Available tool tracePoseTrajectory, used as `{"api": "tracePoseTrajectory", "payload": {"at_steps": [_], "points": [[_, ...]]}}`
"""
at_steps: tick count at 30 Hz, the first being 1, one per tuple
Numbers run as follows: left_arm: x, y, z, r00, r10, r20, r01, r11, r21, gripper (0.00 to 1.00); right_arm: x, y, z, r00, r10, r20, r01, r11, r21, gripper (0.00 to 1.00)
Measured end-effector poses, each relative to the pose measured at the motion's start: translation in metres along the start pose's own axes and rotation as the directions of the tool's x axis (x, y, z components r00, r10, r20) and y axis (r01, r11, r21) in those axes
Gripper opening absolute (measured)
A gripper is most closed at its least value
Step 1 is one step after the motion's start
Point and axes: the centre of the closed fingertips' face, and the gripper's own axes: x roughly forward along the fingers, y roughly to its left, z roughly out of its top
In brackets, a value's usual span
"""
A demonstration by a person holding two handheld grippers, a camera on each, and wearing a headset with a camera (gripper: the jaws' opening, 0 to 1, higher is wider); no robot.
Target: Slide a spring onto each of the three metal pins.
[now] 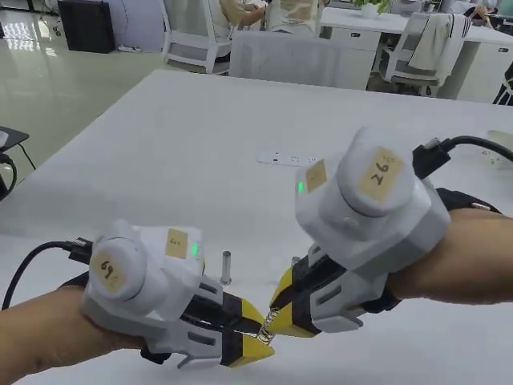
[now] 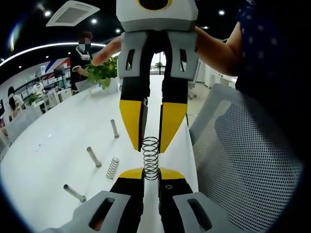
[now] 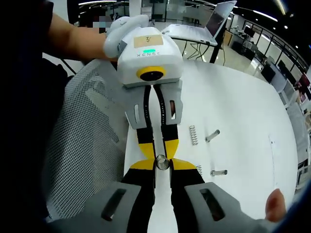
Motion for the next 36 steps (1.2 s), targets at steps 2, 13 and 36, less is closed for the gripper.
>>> {"api": "tracePoseTrajectory", "payload": {"at_steps": [2,13,36], "points": [[0.0,0.0,0.0,1.0,-0.001,0.001,0.001,1.0,-0.001,0.02,0.0,0.0,0.0,1.0,0.003,0.0,-0.003,1.0,-0.001,0.08],[0.0,-0.001,0.0,1.0,-0.008,-0.003,0.008,1.0,-0.014,0.02,0.008,0.001,-0.008,0.9991,0.029,-0.032,-0.028,1.0,0.011,0.09],[0.001,-0.006,0.004,0.9998,-0.017,-0.007,0.017,1.0,-0.005,0.02,0.017,0.007,-0.009,0.9964,0.063,-0.057,-0.063,0.998,0.004,0.09]]}}
